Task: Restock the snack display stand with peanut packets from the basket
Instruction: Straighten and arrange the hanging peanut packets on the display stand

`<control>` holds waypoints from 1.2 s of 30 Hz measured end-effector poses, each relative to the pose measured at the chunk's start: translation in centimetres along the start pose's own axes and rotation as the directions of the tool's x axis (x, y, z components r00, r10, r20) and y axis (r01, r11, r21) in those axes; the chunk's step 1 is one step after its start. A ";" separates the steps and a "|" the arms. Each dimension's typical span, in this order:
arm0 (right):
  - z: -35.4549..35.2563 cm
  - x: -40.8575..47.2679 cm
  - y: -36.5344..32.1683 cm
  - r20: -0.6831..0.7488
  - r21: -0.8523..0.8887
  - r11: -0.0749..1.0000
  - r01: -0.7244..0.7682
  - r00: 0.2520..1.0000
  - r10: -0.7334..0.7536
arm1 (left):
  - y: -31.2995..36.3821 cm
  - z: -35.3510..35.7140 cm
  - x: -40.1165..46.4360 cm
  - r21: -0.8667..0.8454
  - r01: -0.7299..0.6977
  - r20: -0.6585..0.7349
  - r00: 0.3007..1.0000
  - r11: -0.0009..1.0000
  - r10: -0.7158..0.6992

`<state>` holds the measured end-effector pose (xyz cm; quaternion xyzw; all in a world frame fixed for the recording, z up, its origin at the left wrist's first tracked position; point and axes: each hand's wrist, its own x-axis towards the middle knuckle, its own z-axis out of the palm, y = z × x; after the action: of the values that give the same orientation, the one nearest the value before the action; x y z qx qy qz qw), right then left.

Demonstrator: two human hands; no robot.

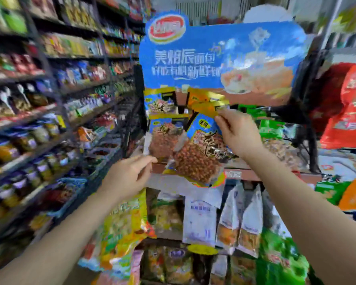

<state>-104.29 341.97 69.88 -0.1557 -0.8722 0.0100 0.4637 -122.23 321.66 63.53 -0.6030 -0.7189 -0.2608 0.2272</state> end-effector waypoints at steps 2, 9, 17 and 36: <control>2.3 3.6 -0.9 -0.004 -0.041 0.999 0.029 1.000 -0.029 | -2.6 -0.4 0.8 -0.010 -0.004 0.021 1.000 1.000 0.005; 12.8 12.5 -2.8 0.376 -0.308 0.913 0.269 0.916 -0.143 | -8.7 4.2 4.4 0.251 -0.244 0.088 0.969 0.937 0.229; 19.5 13.8 0.3 0.538 -0.233 0.959 0.164 0.843 -0.014 | -11.2 8.9 5.7 0.217 -0.313 0.067 0.950 0.925 0.306; 20.7 13.7 2.4 0.657 0.093 0.922 -0.376 0.719 0.227 | -14.2 10.5 7.2 -0.097 -0.272 0.123 0.951 0.957 0.283</control>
<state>-127.58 350.75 68.74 -0.2314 -0.9326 0.2340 0.1479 -137.55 331.87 58.73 -0.7228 -0.6299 -0.2128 0.1883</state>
